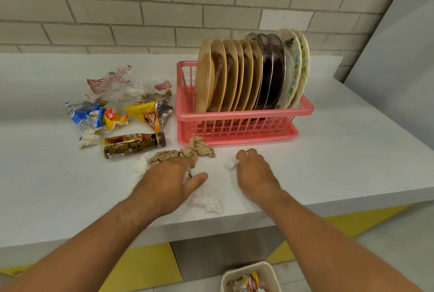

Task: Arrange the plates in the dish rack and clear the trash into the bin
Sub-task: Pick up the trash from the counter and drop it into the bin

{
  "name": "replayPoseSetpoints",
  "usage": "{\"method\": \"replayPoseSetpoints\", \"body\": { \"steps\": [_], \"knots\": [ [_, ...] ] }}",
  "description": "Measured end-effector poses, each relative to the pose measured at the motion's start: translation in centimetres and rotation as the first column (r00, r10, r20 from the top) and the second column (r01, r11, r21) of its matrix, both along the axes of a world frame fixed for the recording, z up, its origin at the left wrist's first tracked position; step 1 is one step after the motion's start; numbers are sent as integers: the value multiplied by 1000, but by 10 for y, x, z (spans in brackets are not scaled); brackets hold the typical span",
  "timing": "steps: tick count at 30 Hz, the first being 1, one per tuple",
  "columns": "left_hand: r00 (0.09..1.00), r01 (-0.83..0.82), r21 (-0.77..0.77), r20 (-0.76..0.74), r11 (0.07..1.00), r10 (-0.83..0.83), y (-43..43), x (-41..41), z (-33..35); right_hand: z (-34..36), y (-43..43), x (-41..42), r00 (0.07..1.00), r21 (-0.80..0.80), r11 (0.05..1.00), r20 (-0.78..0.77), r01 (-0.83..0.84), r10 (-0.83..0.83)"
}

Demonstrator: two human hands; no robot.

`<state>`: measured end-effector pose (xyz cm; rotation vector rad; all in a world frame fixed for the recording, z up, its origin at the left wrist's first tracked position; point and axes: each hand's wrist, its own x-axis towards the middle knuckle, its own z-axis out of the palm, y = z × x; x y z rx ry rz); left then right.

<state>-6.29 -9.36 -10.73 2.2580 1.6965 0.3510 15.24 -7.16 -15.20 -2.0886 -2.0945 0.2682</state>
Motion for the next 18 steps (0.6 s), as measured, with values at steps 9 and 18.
{"method": "replayPoseSetpoints", "body": {
  "steps": [9, 18],
  "knots": [
    [966, 79, 26, -249, 997, -70, -13, 19, -29, 12, -9, 11, 965, -13, 998, -257, -61, 55],
    [990, 28, 186, 130, 982, -53, -21, 41, -20, 25, -39, 22, 875, 31, 994, -477, 107, -79]
  ]
}}
